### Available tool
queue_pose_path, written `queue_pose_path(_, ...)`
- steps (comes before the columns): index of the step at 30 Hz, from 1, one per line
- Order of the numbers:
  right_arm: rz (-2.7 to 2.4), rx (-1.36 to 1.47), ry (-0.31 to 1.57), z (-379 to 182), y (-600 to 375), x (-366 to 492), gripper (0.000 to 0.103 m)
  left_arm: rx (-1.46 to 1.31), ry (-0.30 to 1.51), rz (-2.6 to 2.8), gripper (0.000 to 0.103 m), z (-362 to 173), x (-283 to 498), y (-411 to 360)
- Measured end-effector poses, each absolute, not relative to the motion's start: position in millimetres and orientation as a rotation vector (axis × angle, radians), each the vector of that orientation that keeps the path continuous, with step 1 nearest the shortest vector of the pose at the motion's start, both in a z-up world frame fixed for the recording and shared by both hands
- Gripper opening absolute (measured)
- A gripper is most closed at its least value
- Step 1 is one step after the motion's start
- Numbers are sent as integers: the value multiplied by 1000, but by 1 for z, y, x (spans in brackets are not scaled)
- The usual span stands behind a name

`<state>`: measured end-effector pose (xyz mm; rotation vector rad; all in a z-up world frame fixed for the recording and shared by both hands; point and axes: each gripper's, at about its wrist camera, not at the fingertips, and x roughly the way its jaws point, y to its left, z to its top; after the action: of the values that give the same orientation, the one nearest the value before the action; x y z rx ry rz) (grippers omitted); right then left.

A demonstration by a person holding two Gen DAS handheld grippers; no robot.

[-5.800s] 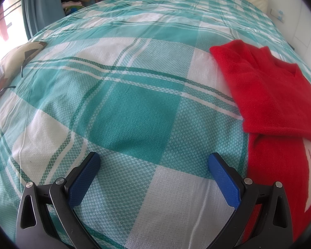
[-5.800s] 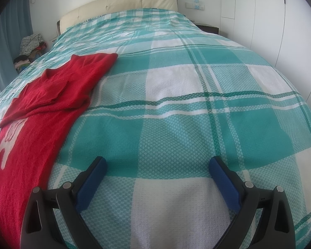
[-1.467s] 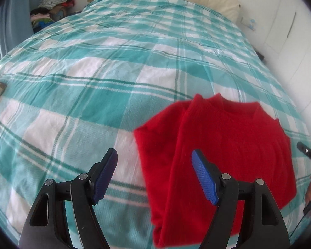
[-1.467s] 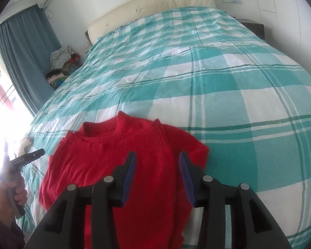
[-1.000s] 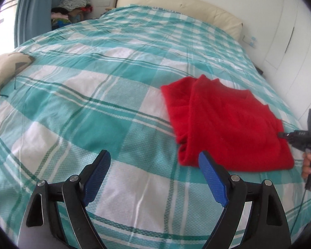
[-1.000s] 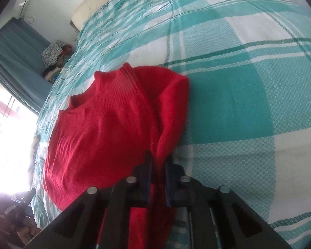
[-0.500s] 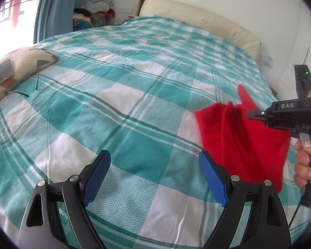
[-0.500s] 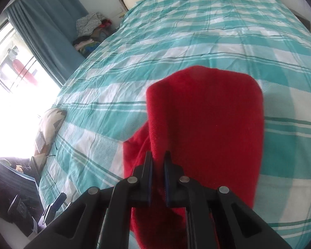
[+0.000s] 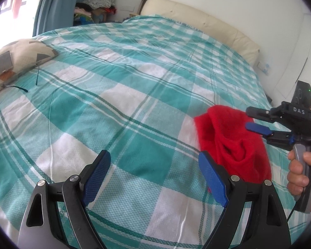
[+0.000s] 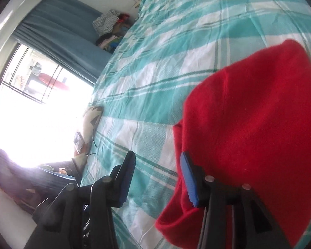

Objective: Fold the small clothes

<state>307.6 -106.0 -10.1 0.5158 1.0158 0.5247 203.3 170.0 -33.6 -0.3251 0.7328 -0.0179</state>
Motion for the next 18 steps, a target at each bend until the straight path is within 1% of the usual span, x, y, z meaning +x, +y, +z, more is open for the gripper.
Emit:
queue_pose_path(2,451,390,957,4,-117,295,45,-331,732,-20,88,-32,203,170)
queue_pose_path(4,364,259,933,4,-120,283,45,-336,739,-27,88,-33,204,169)
queue_pose_path(5,347,216,943,-3,-118,279,43,-338,743,-30,88,-33,205,168)
queue_pose_path(6,355,190,954,-11,-112,275,38,-339,745,-33,88,-34,205,167)
queue_pose_path(7,372,165,962,-21,-103,271,35,-336,748,-35,88,-34,205,166)
queue_pose_path(11,423,20,970,-59,-53,253,27,-301,756,-19,88,-38,204,161)
queue_pose_path(15,416,-169,889,-67,-18,230,27,-301,764,-1,88,-41,205,164)
queue_pose_path(17,438,-225,871,-63,-11,221,31,-306,770,2,88,-42,206,165)
queue_pose_path(18,453,-227,866,-59,-13,217,31,-306,772,1,88,-42,206,165)
